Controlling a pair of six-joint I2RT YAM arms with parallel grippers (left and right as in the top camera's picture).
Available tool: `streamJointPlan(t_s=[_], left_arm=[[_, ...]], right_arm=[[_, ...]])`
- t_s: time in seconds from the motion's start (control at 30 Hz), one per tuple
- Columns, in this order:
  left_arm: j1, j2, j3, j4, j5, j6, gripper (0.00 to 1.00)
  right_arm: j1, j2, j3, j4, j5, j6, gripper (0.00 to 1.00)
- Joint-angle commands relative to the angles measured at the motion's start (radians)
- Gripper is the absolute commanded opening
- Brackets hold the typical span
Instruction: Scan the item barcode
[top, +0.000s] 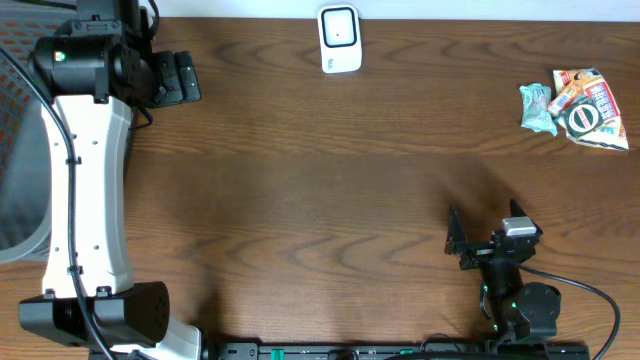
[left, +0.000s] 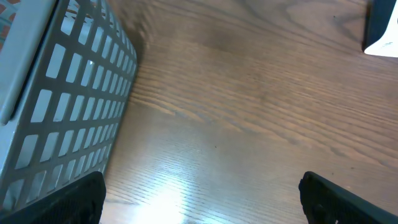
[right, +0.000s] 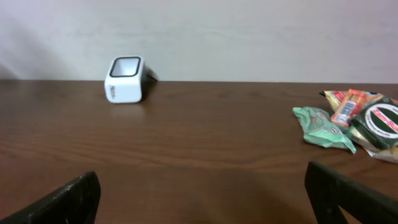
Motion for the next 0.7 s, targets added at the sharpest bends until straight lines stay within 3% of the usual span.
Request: streamJointPlan(t_s=[0.0, 0.5, 0.67], left_arm=[[0.004, 0.004, -0.004, 0.000, -0.016, -0.009, 0.98], [0.004, 0.004, -0.004, 0.000, -0.016, -0.009, 0.98], [0.004, 0.004, -0.004, 0.000, -0.016, -0.009, 0.98]], right_arm=[[-0.004, -0.007, -0.001, -0.011, 0.043, 0.027, 0.99], [-0.024, -0.007, -0.001, -0.012, 0.041, 0.027, 0.99], [-0.003, -0.007, -0.001, -0.013, 0.040, -0.035, 0.99]])
